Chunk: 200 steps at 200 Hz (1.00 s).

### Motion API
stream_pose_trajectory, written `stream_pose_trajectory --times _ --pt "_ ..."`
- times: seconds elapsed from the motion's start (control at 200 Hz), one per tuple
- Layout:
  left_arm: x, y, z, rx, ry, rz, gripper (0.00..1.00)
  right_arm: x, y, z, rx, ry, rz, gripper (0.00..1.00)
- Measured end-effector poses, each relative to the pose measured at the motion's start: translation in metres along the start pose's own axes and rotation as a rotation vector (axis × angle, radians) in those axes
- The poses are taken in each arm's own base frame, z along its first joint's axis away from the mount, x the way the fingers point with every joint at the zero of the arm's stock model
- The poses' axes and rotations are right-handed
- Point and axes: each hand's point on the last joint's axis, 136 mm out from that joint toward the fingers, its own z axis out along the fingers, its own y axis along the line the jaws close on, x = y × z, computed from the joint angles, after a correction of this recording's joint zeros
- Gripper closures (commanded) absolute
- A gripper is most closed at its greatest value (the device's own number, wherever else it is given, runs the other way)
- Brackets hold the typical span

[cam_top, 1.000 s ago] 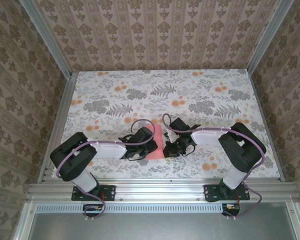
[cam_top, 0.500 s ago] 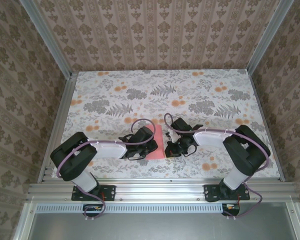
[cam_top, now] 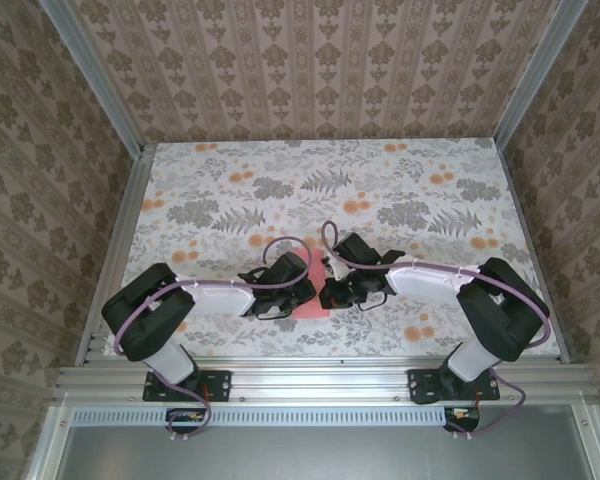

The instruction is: Fold a paper plane with a square sheet of paper (pick it up from the middle)

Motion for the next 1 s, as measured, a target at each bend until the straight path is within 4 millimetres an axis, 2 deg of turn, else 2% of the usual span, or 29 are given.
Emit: stream_pose_trajectory --times 0.24,0.475,0.645,0.72,0.83,1.0 --pt "0.0 0.001 0.0 -0.004 0.001 0.003 0.84 -0.008 -0.001 0.011 0.0 0.014 0.021 0.93" --pt "-0.002 0.0 0.0 -0.003 -0.003 0.01 0.82 -0.003 -0.022 0.028 0.047 0.061 0.069 0.94" --pt "-0.004 -0.002 -0.001 0.008 0.001 0.008 0.77 -0.004 -0.025 0.028 0.045 0.061 0.077 0.95" --pt "-0.008 -0.001 -0.006 0.015 -0.008 0.008 0.72 -0.003 -0.025 0.029 0.03 0.06 0.078 0.95" --pt "-0.016 -0.002 -0.021 0.036 -0.033 0.015 0.71 -0.002 -0.024 0.029 0.007 0.06 0.081 0.95" --pt "-0.022 -0.022 -0.042 0.113 -0.061 0.041 0.83 -0.003 -0.023 0.03 -0.01 0.053 0.093 0.96"
